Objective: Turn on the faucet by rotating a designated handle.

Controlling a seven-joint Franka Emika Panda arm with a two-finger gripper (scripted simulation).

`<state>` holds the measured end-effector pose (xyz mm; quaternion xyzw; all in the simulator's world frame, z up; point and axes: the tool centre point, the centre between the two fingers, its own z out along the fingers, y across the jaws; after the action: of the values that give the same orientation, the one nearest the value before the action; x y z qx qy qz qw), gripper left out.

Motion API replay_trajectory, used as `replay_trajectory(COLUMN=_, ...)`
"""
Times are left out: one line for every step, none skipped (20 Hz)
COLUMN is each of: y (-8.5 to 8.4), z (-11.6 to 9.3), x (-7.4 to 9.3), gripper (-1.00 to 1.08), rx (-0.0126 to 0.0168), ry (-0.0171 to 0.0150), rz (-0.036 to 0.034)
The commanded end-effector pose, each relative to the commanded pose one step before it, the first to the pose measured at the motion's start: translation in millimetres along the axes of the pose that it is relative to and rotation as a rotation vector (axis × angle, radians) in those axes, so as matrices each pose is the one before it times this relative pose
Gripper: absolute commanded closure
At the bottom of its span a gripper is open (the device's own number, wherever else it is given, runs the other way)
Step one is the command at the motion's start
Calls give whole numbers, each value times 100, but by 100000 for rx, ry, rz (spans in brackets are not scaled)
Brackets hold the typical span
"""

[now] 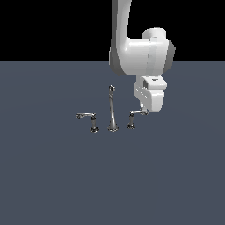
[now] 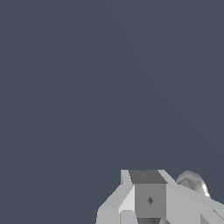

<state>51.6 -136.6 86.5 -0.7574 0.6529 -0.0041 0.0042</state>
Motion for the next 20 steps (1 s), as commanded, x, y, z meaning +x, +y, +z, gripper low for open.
replay_trajectory(y=11, z=4, x=6, gripper=108, rx=-11, ry=-13, rz=-2)
replay_trajectory(y=308, z=8, x=-55, gripper=108, rx=-74, ry=-3, rz=64)
replay_trajectory(y=307, z=-5, x=-66, gripper=108, rx=-52, ry=-2, rz=45)
replay_trajectory(y=312, z=7, x=-56, gripper=108, rx=-74, ry=-3, rz=64)
replay_trajectory(y=311, z=-6, x=-68, gripper=108, rx=-52, ry=-2, rz=45)
replay_trajectory(y=316, z=7, x=-57, gripper=108, rx=-74, ry=-3, rz=64)
replay_trajectory(y=315, z=-6, x=-69, gripper=108, rx=-52, ry=-2, rz=45)
replay_trajectory(y=319, z=6, x=-59, gripper=108, rx=-74, ry=-3, rz=64)
replay_trajectory(y=319, z=-7, x=-70, gripper=108, rx=-52, ry=-2, rz=45)
replay_trajectory(y=323, z=6, x=-60, gripper=108, rx=-74, ry=-3, rz=64)
replay_trajectory(y=325, z=5, x=-60, gripper=108, rx=-74, ry=-3, rz=64)
replay_trajectory(y=325, z=-7, x=-71, gripper=108, rx=-52, ry=-2, rz=45)
replay_trajectory(y=329, z=5, x=-61, gripper=108, rx=-74, ry=-3, rz=64)
replay_trajectory(y=331, z=4, x=-62, gripper=108, rx=-74, ry=-3, rz=64)
replay_trajectory(y=331, z=-8, x=-73, gripper=108, rx=-52, ry=-2, rz=45)
replay_trajectory(y=335, z=4, x=-63, gripper=108, rx=-74, ry=-3, rz=64)
replay_trajectory(y=337, z=3, x=-64, gripper=108, rx=-74, ry=-3, rz=64)
replay_trajectory(y=336, z=-9, x=-74, gripper=108, rx=-52, ry=-2, rz=45)
replay_trajectory(y=0, z=0, x=0, gripper=108, rx=0, ry=0, rz=0)
replay_trajectory(y=-308, z=-19, x=545, gripper=108, rx=347, ry=316, rz=621)
